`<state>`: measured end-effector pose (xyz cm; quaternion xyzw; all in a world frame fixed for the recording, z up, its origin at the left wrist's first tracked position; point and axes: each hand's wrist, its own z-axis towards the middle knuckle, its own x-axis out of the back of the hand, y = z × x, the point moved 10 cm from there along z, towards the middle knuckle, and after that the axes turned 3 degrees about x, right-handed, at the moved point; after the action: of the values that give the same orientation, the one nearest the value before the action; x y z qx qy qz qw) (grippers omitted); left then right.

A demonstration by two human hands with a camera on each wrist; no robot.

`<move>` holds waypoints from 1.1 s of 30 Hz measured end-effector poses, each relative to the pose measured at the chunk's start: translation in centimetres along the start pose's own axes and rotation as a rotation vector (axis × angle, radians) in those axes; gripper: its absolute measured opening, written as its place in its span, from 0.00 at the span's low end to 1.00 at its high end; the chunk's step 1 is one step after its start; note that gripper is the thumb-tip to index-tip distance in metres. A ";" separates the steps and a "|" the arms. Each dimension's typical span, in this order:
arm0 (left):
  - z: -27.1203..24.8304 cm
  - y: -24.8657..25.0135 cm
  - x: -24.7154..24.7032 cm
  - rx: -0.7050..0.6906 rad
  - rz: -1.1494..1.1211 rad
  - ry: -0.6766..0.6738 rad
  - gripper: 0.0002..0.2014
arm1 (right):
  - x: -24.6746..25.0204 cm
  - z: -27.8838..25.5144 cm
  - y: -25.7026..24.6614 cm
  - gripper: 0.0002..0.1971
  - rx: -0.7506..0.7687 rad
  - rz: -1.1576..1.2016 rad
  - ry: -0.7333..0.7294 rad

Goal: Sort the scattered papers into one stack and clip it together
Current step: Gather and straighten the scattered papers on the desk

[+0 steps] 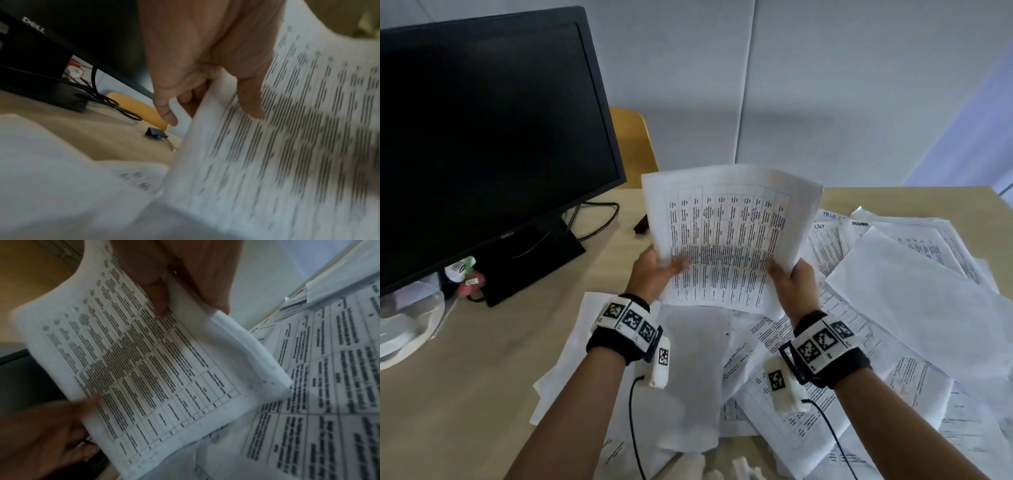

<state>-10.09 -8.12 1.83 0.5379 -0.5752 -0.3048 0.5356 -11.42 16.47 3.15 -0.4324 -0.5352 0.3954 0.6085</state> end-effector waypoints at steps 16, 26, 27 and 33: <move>1.6 -6.8 -0.4 0.128 1.242 -0.176 0.24 | 5.0 1.5 -1.4 0.10 0.015 -0.038 0.284; -0.8 8.3 10.4 -0.016 0.704 0.643 0.13 | 6.7 1.1 2.3 0.13 -0.111 0.133 0.400; -1.4 9.1 10.9 -0.023 0.672 0.690 0.13 | 6.5 1.1 2.4 0.13 -0.108 0.134 0.396; -1.0 11.3 7.0 -0.243 0.399 0.451 0.13 | 2.7 0.3 0.9 0.10 -0.050 0.150 0.175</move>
<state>-11.36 -11.84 14.59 0.4005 -0.4954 -0.1333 0.7593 -11.42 19.28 3.17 -0.5190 -0.4557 0.3873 0.6107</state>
